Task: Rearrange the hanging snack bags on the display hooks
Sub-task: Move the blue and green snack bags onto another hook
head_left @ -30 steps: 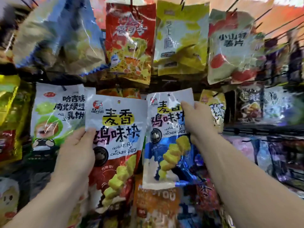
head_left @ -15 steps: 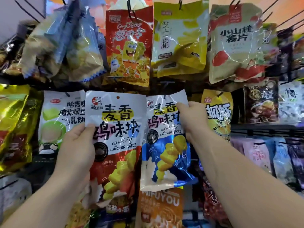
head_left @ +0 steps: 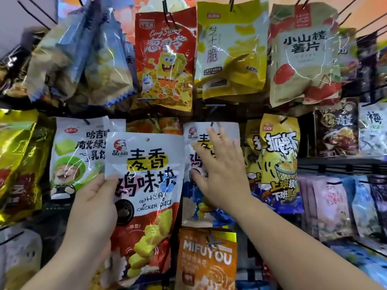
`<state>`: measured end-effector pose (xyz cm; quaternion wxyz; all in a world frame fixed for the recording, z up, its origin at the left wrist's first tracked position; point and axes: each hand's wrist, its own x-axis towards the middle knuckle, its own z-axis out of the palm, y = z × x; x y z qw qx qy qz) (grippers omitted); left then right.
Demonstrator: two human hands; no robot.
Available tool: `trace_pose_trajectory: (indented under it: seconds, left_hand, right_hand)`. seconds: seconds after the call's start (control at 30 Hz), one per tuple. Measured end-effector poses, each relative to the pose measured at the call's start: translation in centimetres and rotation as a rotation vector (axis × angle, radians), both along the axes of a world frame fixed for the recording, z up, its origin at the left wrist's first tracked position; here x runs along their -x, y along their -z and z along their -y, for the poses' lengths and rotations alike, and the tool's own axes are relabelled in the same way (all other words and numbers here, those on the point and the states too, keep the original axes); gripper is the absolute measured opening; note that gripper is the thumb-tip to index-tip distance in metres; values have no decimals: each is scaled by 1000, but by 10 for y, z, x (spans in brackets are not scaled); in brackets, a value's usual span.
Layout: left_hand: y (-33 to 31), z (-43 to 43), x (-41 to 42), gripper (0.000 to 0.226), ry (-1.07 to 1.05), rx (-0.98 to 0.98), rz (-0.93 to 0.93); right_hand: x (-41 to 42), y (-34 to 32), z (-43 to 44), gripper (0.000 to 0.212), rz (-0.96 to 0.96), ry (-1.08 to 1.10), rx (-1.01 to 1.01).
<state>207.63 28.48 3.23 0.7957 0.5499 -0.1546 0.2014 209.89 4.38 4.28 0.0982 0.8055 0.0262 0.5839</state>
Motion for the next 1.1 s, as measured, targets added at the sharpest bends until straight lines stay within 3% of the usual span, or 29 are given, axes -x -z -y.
trace_pose_trajectory:
  seconds: [0.17, 0.4, 0.53, 0.63, 0.7, 0.77, 0.83, 0.9, 0.97, 1.1]
  left_hand:
    - [4, 1, -1, 37, 11, -9, 9]
    - [5, 1, -8, 36, 28, -5, 41]
    - [7, 5, -18, 36, 44, -50, 62]
    - [5, 13, -22, 32, 78, -79, 68]
    - [0, 24, -23, 33, 97, -100, 85]
    - [-6, 37, -25, 34, 119, -138, 94]
    - [-12, 51, -27, 34, 146, -159, 95]
    - [-17, 68, -31, 32, 167, -168, 91]
    - [-23, 84, -32, 32, 175, -179, 92]
    - [-31, 106, -31, 33, 253, -183, 72]
  right_hand:
    - [-21, 0, 12, 66, -265, 200, 13]
    - [-40, -8, 17, 67, -403, 242, -44]
    - [-40, -14, 18, 66, -461, 204, -62]
    - [-37, -20, 20, 60, -491, -13, -192]
    - [-24, -26, 17, 53, -380, -277, -325]
    - [-4, -31, 11, 43, -145, -490, -449]
    - [19, -40, 4, 34, 15, -625, -614]
    - [36, -49, 0, 24, 42, -711, -765]
    - [40, -58, 3, 25, 65, -712, -795]
    - [32, -72, 18, 46, 114, -522, -799]
